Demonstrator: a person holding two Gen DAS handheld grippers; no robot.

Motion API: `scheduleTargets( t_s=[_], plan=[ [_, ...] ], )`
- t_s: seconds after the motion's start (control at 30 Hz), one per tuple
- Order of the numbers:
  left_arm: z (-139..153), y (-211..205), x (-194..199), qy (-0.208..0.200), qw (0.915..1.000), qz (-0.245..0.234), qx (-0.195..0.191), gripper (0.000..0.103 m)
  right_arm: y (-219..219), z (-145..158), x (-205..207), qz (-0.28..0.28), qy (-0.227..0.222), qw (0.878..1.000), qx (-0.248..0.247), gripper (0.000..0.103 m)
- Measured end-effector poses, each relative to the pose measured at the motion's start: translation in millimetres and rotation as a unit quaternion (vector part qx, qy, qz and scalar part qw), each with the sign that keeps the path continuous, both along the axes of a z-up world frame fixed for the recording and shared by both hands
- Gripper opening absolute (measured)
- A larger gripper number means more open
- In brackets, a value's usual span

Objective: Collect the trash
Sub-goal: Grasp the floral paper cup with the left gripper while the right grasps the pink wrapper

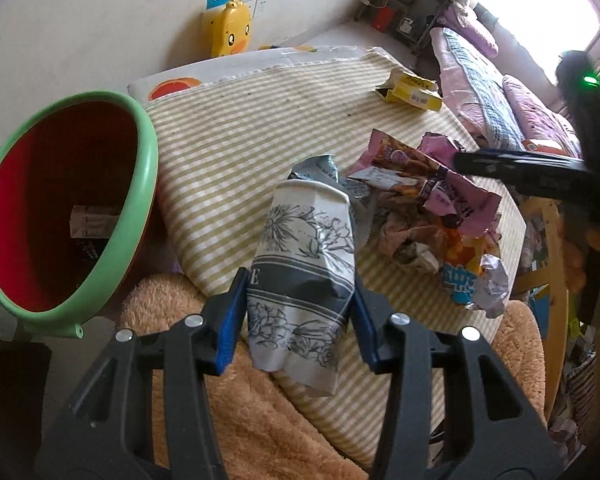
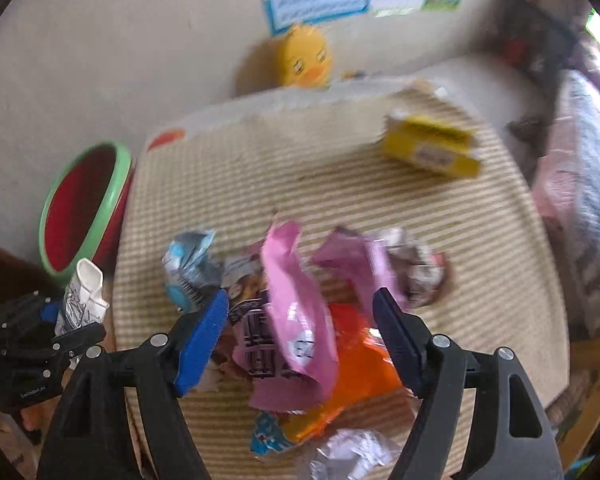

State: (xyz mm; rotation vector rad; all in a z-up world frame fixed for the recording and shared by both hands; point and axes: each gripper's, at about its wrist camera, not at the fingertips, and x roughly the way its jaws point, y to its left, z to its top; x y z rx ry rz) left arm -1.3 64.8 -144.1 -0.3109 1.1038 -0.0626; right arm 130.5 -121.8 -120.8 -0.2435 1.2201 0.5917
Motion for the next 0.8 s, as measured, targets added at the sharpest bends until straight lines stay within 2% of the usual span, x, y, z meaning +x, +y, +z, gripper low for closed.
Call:
scheduleTargets(
  t_s=[0.2,0.23,0.37,0.7,0.8],
  plan=[
    [-0.5,7.4,-2.6,-0.001,0.9999,0.01,-0.01,0.046,3.1,-29.3,7.3,-0.022,0.072,0.997,0.036,0.07],
    [-1.3,8.3,-2.6,0.0,0.9999,0.011,-0.012,0.046,2.8,-32.1,7.5,-0.031,0.074,0.996,0.039,0.069],
    [-3.8,8.4,-2.5,0.003,0.9998,0.01,-0.014,0.046,1.6,-29.2,4.4,-0.05,0.072,0.995,0.048,0.057],
    [-7.1,7.5,-1.8,0.008,0.9998,0.011,-0.013,0.046,3.8,-26.4,3.2,-0.053,0.099,0.991,0.073,0.058],
    [-9.9,6.4,-0.9,0.014,0.9998,0.01,-0.013,0.046,9.9,-22.7,3.8,-0.044,0.083,0.994,0.059,0.066]
  ],
)
